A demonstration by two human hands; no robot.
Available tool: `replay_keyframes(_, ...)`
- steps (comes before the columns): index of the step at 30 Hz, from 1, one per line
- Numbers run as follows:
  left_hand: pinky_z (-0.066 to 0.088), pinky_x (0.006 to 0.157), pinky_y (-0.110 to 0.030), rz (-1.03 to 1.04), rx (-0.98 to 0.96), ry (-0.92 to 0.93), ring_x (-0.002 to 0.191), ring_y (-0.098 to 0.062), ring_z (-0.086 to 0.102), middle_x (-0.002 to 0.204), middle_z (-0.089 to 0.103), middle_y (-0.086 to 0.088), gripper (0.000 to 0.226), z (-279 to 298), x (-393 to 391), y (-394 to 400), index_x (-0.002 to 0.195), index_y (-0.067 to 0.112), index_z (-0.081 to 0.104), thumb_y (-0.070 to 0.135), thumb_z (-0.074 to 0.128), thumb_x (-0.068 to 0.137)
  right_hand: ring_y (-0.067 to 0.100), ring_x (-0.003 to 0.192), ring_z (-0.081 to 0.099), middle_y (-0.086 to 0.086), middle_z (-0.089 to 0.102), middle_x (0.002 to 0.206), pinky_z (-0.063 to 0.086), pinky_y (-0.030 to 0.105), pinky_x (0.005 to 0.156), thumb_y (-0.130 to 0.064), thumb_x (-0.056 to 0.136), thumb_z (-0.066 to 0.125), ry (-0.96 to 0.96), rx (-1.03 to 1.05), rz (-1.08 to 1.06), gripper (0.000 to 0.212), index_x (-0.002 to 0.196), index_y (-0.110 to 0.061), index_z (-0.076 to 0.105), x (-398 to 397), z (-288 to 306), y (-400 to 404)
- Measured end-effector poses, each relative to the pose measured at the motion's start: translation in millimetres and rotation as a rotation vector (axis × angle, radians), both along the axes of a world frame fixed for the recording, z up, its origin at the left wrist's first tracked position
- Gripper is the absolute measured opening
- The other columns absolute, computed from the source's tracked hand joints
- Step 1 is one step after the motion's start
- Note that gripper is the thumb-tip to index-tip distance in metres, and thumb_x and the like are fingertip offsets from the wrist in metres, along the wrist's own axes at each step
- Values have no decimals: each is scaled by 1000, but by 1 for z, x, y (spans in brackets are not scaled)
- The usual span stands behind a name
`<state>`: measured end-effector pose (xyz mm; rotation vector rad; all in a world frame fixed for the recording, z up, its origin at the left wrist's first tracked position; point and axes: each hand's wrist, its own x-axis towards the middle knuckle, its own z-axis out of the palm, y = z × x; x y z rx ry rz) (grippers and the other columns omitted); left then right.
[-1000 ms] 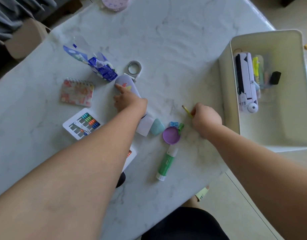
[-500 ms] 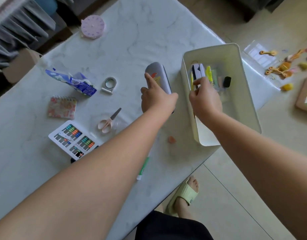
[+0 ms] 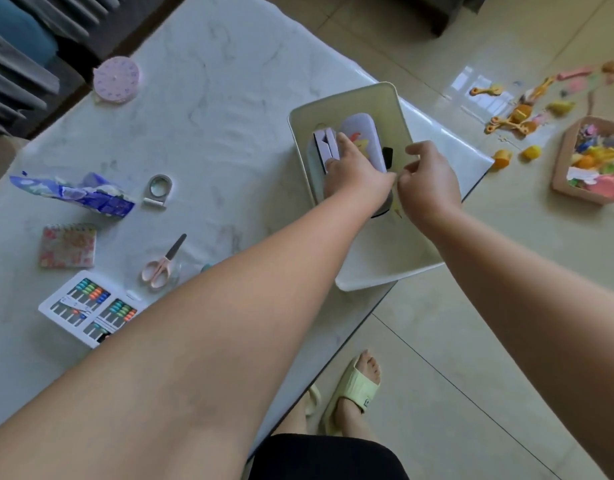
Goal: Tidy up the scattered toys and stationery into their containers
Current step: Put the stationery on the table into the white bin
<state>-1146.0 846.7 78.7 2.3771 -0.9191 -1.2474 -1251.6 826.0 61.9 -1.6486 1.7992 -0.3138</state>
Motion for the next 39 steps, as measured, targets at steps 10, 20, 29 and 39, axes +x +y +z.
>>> replay_keyframes(10,45,50,-23,4,-140,-66,97,-32,54,128,48,-2,62,-11,-1,-6,148,21,24,17,54,94,22,100,59,2,63,116,42,27,75,-11,89,42,-67,72,3,39,125,-22,54,-19,-21,3)
replay_keyframes(20,43,91,-33,157,-32,-292,118,-30,52,136,43,-12,52,-23,96,101,141,21,39,6,44,92,20,102,59,2,60,117,43,28,75,-6,88,41,-96,6,196,37,114,-21,63,52,-15,46)
replay_keyframes(29,38,100,-39,213,193,-395,124,-34,47,140,37,-16,47,-47,199,176,138,14,41,5,44,91,26,101,58,6,56,114,53,37,76,-2,82,46,-16,-25,490,39,111,-21,65,136,-26,116)
replay_keyframes(39,51,86,-40,45,334,-444,108,-35,58,135,35,-14,51,-81,256,216,133,14,43,31,63,90,32,99,60,11,48,119,40,31,73,-20,85,53,570,381,462,36,121,-18,52,140,-70,168)
